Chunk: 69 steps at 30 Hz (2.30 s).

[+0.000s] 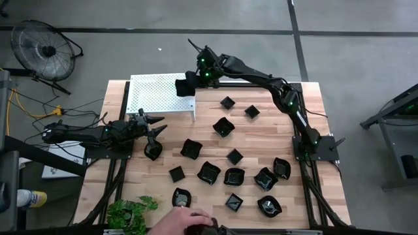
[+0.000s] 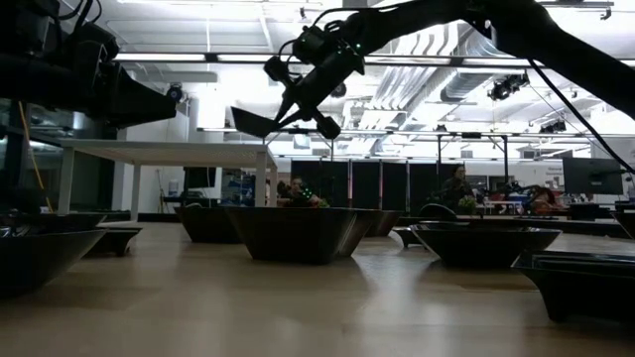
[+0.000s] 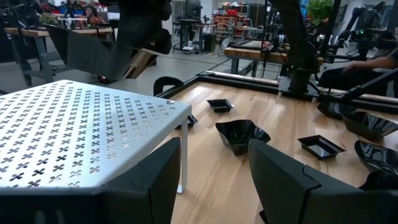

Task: Pick & Place Mini shaped plates
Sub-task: Put the black distorted square plate on the shelf, then stack the black distorted square plate on top of the black distorted square plate on the shelf

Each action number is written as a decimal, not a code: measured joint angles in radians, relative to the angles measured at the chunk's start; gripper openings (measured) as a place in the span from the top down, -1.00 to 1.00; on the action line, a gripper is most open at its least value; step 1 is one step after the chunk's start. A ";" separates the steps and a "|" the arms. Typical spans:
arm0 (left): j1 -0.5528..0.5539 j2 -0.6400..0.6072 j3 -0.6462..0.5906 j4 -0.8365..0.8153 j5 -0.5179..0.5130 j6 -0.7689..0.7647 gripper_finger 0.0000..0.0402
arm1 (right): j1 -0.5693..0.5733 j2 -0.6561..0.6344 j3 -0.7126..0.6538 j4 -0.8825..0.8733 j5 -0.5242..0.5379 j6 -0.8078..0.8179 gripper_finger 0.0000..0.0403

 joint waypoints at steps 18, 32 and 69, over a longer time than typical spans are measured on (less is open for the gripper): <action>0.000 0.000 0.000 -0.008 0.007 0.000 0.07 | 0.032 0.014 0.000 0.022 0.008 0.001 0.99; 0.000 0.000 0.000 -0.030 0.009 0.000 0.07 | 0.029 0.032 0.000 0.029 0.015 0.001 0.53; 0.000 0.000 0.000 -0.029 0.011 0.000 0.07 | 0.093 -0.293 0.000 -0.731 0.345 -0.579 0.29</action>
